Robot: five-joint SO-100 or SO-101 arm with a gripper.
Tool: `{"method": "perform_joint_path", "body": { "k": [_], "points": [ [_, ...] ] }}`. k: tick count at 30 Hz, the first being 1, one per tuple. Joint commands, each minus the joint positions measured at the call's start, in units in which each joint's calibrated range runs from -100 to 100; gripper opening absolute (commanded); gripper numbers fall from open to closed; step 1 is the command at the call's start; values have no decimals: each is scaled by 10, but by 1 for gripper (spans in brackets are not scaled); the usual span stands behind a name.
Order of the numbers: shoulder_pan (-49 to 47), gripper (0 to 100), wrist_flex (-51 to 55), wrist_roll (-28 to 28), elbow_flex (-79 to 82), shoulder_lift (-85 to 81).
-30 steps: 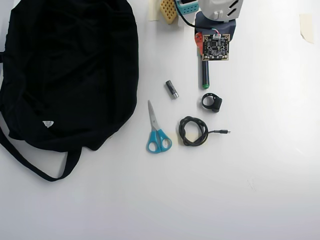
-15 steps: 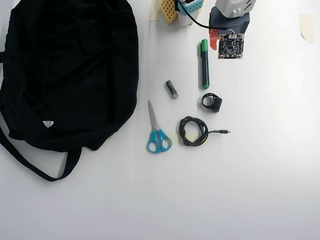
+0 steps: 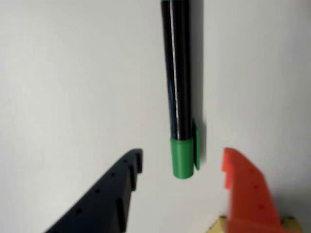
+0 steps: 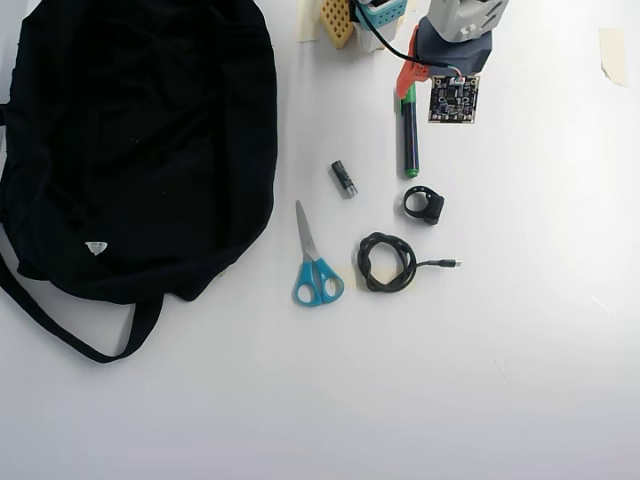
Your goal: Put the green marker into the black bag
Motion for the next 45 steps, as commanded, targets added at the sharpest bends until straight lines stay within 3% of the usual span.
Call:
{"method": "perform_joint_path", "body": {
  "k": [1, 14, 34, 45],
  "points": [
    [-1, 25, -12, -2, 3, -3],
    [-4, 25, -120, -3, 61, -1],
    [-4, 31, -122, 2, 36, 110],
    [-14, 31, -190, 0, 35, 143]
  ]
}}
